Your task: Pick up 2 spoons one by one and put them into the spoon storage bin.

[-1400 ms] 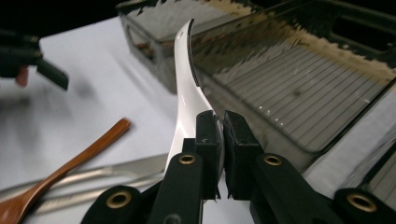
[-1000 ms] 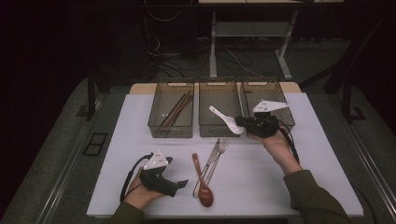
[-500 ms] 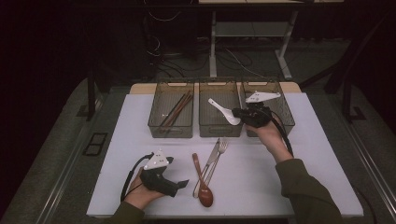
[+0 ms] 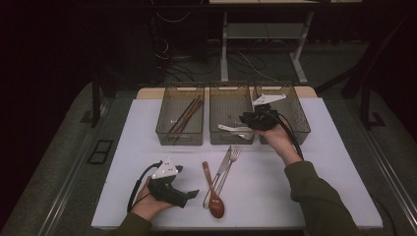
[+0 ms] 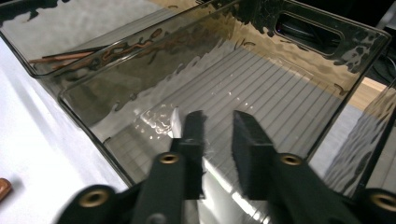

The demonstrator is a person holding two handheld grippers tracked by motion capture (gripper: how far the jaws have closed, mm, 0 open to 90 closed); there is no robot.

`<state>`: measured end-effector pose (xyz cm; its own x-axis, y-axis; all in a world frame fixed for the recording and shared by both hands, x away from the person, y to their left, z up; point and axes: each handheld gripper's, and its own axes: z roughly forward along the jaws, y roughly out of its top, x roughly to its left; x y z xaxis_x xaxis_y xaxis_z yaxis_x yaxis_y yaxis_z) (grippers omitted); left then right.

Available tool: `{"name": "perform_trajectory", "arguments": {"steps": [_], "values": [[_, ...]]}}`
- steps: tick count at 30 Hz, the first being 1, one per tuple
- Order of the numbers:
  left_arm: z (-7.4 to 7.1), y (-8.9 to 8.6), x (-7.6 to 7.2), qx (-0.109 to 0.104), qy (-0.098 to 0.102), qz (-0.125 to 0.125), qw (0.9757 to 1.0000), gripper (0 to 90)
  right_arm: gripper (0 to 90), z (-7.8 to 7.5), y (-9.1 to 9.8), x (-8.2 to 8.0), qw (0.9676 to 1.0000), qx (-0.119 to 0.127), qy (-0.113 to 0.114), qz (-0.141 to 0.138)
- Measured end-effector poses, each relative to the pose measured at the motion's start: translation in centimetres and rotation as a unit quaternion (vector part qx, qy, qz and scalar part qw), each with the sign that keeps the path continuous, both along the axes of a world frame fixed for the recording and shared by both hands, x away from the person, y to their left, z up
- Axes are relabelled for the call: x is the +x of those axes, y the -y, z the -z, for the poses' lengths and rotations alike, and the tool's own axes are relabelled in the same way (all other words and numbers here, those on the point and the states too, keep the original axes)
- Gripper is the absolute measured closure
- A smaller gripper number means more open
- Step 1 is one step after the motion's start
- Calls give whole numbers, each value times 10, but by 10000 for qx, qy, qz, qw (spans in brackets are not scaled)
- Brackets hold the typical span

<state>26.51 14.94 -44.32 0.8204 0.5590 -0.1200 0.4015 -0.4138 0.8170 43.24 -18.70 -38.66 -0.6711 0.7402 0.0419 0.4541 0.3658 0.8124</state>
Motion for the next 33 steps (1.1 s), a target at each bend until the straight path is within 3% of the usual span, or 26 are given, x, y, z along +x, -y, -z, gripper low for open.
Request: {"name": "perform_trajectory", "arguments": {"steps": [7,9,12,16,20,33], "values": [[0,0,0,-11,5,-14,10000,0,416,-3,4,-7,9992,366,-136,-35],[0,0,0,-11,5,-11,10000,0,378,-4,7,-13,9983,519,-233,-92],[0,0,0,-1,-6,-4,10000,0,323,-6,11,-23,9982,537,-261,-84],[0,0,0,24,10,9,10000,0,273,-3,17,-35,9976,604,-321,-101],[0,0,0,42,12,7,10000,0,241,-1,23,-48,9971,689,-244,-198],[-1,0,-1,52,0,16,10000,0,184,13,43,-93,9965,615,-7,-566]]}}
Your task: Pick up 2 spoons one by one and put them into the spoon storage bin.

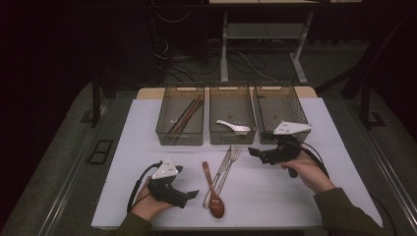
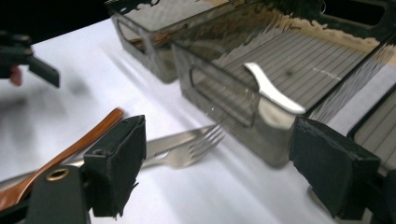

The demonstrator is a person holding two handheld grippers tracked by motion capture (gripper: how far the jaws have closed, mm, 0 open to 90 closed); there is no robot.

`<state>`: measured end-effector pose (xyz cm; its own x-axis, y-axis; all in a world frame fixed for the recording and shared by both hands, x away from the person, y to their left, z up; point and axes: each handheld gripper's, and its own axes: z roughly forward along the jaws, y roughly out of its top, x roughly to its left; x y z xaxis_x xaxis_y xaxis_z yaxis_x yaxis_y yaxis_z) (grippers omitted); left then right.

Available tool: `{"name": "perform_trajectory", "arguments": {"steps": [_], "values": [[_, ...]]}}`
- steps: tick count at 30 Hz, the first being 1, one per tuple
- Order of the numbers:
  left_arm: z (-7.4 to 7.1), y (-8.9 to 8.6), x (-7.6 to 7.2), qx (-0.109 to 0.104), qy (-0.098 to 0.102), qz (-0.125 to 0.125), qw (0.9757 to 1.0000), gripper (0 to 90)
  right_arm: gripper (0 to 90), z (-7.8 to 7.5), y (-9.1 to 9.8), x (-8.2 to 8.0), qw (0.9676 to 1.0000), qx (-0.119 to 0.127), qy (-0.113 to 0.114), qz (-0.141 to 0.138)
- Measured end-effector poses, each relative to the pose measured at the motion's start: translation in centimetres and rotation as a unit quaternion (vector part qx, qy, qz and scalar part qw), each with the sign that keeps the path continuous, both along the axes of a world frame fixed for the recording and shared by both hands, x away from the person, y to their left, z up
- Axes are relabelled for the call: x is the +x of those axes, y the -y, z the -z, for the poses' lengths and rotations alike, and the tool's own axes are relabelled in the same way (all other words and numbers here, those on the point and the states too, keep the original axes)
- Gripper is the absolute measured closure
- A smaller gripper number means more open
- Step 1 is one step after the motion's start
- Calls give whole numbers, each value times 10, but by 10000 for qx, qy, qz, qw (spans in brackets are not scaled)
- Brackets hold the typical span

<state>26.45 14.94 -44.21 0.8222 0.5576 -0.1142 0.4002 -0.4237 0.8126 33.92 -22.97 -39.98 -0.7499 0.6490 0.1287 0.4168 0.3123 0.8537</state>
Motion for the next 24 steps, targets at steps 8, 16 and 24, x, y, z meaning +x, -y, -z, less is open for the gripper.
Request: {"name": "perform_trajectory", "arguments": {"steps": [8,16,24], "values": [[-2,2,0,-15,22,53,10000,17,183,15,17,-24,10000,39,-48,21],[-9,11,4,-3,79,120,9999,155,183,30,30,-49,9996,-238,-119,11],[-14,21,12,29,94,250,9996,386,183,42,47,-66,9991,-287,-298,124]]}}
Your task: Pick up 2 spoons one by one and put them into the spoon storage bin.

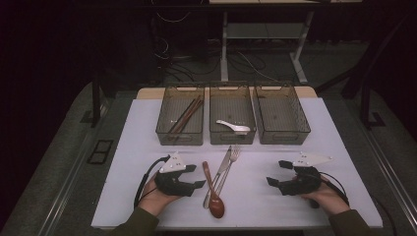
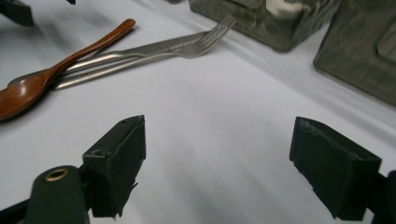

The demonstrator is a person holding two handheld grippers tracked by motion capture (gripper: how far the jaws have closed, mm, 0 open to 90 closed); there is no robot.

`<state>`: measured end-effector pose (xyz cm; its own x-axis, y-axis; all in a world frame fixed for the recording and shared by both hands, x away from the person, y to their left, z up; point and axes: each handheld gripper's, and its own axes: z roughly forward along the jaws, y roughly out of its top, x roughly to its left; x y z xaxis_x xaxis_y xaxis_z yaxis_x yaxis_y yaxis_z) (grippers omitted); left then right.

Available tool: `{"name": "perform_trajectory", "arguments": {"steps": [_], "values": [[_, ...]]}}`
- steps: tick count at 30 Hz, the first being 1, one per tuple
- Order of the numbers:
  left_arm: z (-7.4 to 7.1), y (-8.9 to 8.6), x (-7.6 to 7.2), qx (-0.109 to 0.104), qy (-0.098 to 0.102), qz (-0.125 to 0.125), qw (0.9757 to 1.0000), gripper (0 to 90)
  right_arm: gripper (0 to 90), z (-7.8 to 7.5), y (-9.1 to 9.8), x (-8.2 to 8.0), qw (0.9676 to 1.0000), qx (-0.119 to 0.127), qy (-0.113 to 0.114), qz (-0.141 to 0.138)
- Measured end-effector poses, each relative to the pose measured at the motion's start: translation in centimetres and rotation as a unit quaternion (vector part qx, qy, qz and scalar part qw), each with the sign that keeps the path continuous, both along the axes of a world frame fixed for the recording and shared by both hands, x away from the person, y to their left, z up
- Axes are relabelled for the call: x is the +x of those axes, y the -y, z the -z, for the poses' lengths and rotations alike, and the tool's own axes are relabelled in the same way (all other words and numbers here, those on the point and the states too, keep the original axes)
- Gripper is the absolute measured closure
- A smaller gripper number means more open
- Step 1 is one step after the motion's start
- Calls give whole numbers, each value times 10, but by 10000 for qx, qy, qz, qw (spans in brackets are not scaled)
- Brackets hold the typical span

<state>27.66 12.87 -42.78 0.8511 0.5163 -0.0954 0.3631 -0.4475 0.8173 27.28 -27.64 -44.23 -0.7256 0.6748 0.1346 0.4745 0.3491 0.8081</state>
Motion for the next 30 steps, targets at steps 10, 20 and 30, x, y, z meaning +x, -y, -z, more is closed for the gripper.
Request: {"name": "perform_trajectory", "arguments": {"steps": [10,20,30], "values": [[1,18,24,287,-128,124,9994,751,183,5,13,-11,9999,96,-99,85],[10,45,44,624,-215,252,9975,884,183,6,10,-10,9999,59,-74,41],[18,49,46,969,-244,220,9948,885,183,6,10,-10,10000,48,-77,33]]}}
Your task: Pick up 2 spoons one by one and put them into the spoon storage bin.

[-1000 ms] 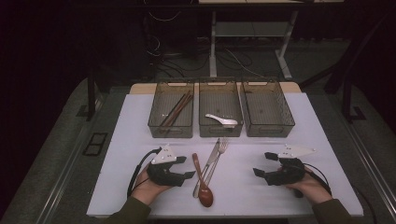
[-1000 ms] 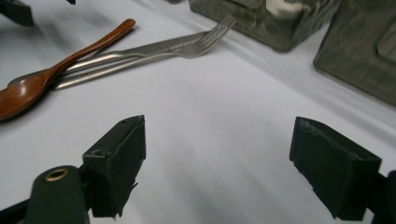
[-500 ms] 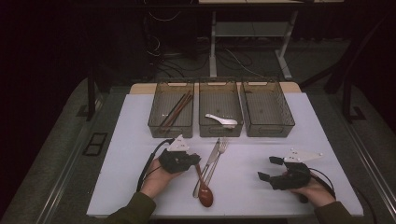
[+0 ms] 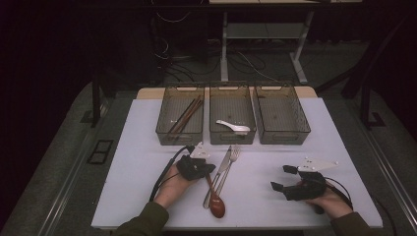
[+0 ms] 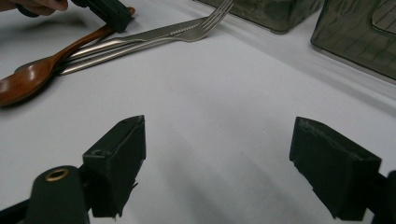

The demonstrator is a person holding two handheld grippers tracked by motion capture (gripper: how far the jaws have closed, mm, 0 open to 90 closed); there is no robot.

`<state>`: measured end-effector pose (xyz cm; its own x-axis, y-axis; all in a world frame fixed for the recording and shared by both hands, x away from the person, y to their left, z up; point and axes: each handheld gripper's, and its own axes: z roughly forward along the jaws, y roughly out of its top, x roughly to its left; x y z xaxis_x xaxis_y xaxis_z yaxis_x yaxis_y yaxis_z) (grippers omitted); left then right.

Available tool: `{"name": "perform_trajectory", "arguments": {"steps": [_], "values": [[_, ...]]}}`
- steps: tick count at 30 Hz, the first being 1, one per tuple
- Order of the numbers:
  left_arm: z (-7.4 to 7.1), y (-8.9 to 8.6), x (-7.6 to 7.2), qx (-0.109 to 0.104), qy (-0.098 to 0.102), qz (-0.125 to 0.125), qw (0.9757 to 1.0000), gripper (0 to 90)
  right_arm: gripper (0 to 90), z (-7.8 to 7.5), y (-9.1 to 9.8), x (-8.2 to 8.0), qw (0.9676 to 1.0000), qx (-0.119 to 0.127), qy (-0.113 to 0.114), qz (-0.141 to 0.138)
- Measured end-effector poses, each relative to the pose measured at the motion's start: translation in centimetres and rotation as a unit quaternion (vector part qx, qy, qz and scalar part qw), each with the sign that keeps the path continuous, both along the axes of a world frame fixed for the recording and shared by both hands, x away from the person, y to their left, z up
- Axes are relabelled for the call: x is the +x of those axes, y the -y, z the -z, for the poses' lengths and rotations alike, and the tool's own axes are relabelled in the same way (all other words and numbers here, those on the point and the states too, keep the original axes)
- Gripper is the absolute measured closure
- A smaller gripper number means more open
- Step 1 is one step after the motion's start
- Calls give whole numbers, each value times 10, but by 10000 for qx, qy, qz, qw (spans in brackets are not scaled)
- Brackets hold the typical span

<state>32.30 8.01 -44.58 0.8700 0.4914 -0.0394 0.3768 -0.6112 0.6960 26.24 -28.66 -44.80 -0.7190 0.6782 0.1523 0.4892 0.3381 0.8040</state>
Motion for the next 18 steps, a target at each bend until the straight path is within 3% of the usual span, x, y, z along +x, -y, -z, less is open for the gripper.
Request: {"name": "perform_trajectory", "arguments": {"steps": [3,13,18], "values": [[0,-2,-1,124,11,38,9999,884,183,0,0,0,10000,3,11,9],[-2,-12,-7,126,-122,-65,9998,885,183,-1,1,0,10000,8,30,-2],[-3,-20,-14,223,-129,-67,9996,885,183,-1,1,0,10000,12,41,3]]}}
